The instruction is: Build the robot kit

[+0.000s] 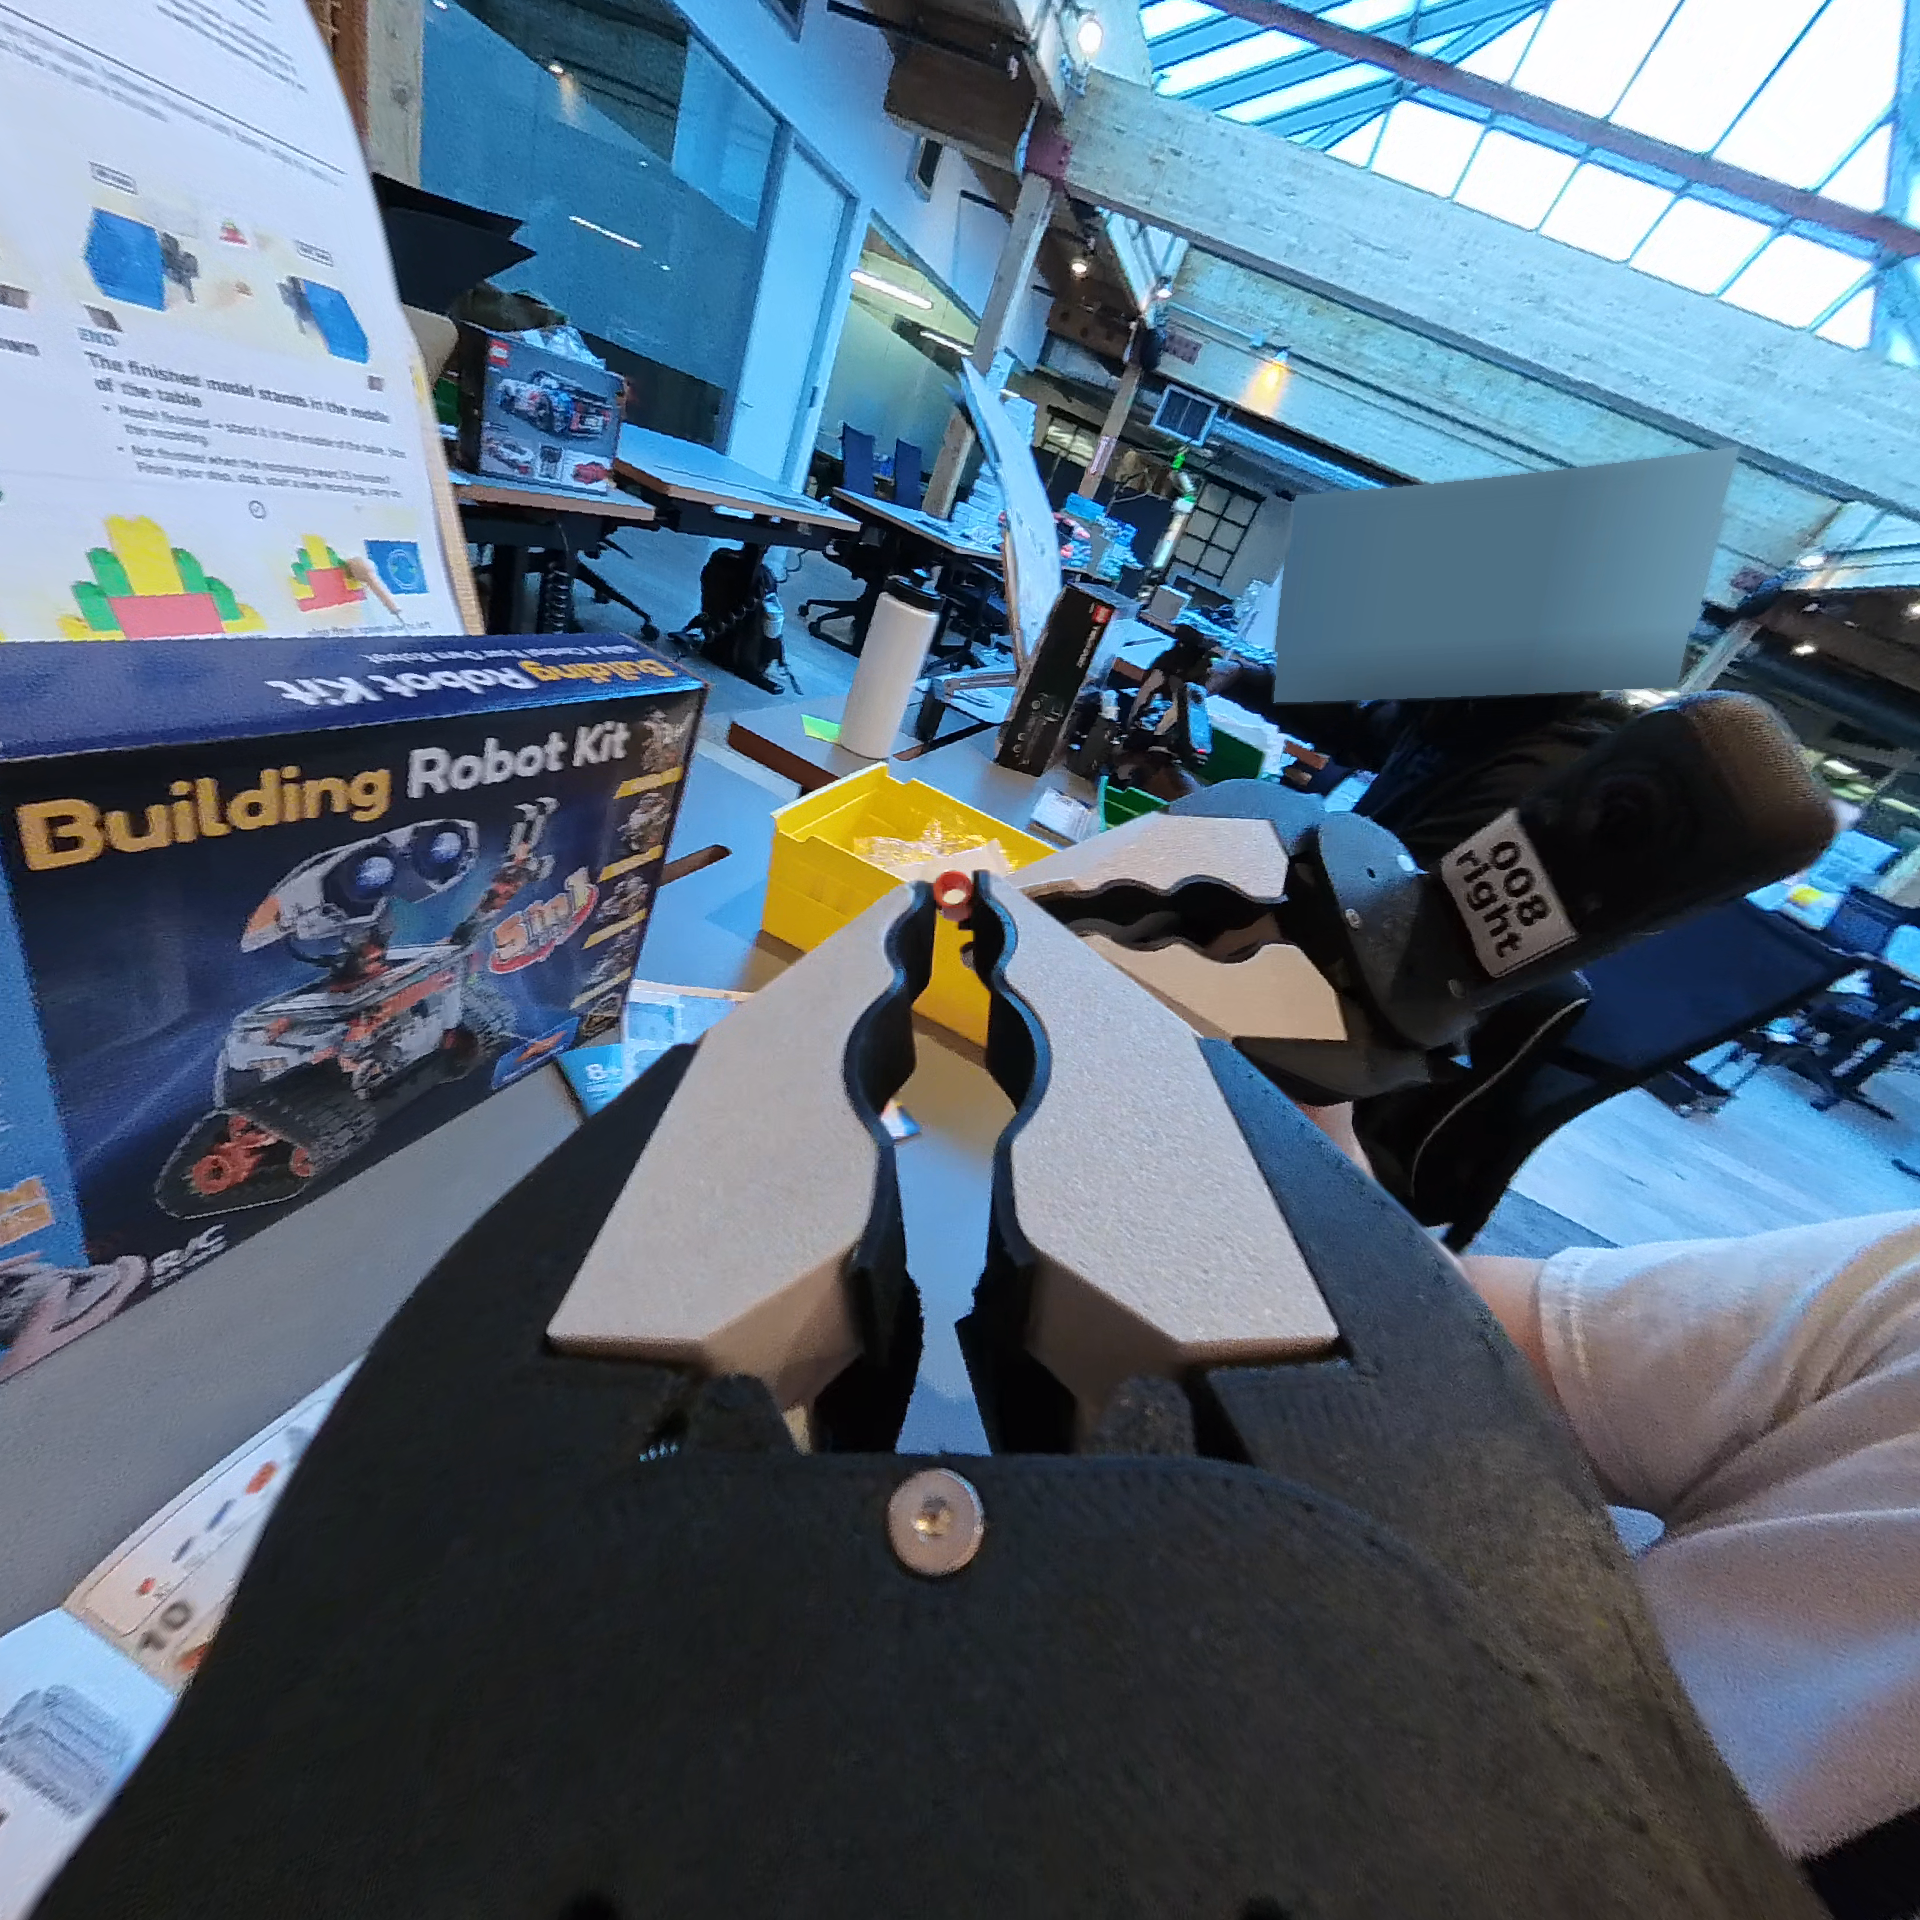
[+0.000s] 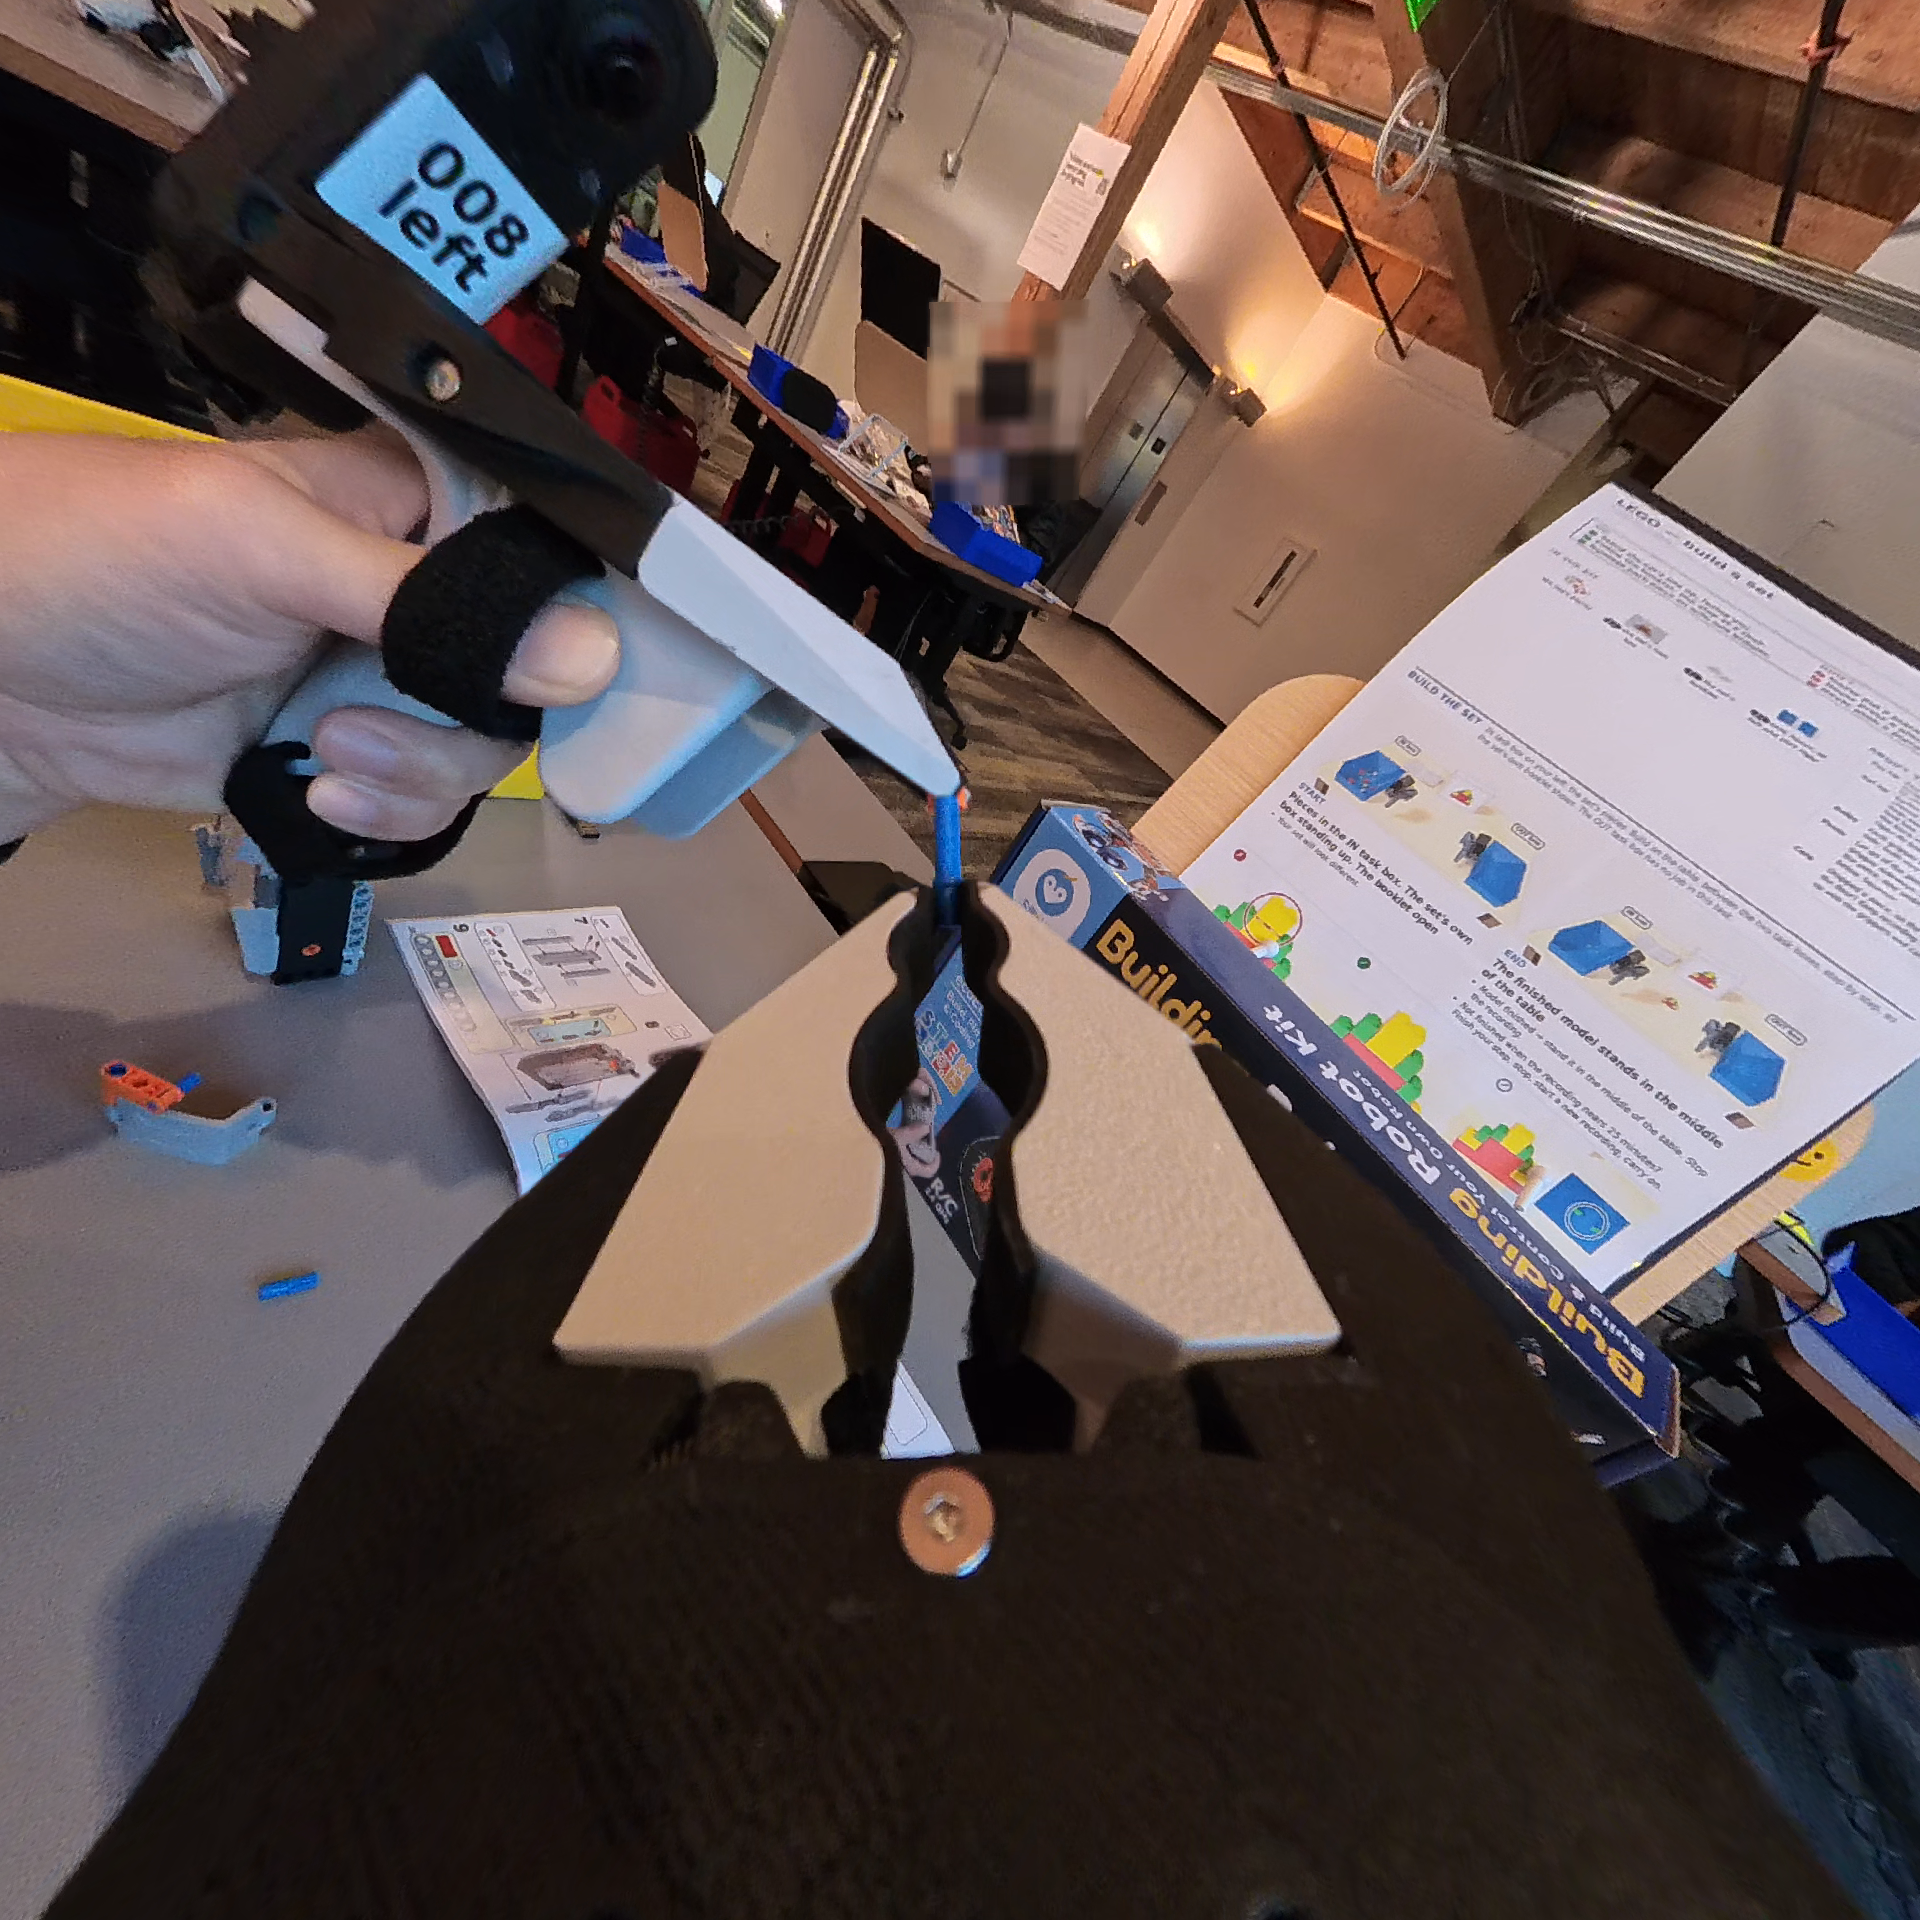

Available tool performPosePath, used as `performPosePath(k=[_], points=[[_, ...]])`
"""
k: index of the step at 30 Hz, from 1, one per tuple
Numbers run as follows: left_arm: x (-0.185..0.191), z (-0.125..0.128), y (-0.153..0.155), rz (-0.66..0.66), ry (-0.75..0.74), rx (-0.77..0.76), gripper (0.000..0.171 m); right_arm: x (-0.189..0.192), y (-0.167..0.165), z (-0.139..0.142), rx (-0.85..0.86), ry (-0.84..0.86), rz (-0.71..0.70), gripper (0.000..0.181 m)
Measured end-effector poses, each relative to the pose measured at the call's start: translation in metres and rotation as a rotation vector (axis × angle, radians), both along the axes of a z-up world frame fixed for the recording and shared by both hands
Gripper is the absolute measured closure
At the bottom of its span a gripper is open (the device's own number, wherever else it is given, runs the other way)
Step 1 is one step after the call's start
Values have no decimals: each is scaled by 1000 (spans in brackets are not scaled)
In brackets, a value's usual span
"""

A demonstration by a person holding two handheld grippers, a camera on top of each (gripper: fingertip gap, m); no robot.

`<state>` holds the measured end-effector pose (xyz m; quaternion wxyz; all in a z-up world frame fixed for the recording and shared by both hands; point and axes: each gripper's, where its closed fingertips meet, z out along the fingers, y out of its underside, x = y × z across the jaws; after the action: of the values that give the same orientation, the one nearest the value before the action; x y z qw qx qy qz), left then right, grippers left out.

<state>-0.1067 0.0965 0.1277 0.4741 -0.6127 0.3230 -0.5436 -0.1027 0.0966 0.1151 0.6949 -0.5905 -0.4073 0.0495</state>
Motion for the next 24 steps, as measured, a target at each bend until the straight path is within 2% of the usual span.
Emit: performPosePath(k=[13, 24], points=[[-2, 8, -5, -89, -103, -81, 167, -3, -7, 10, 33, 77, 68, 179], [-3, 14, -10, -211, -223, -190, 167, -5, -20, 26, 146, 169, 146, 179]])
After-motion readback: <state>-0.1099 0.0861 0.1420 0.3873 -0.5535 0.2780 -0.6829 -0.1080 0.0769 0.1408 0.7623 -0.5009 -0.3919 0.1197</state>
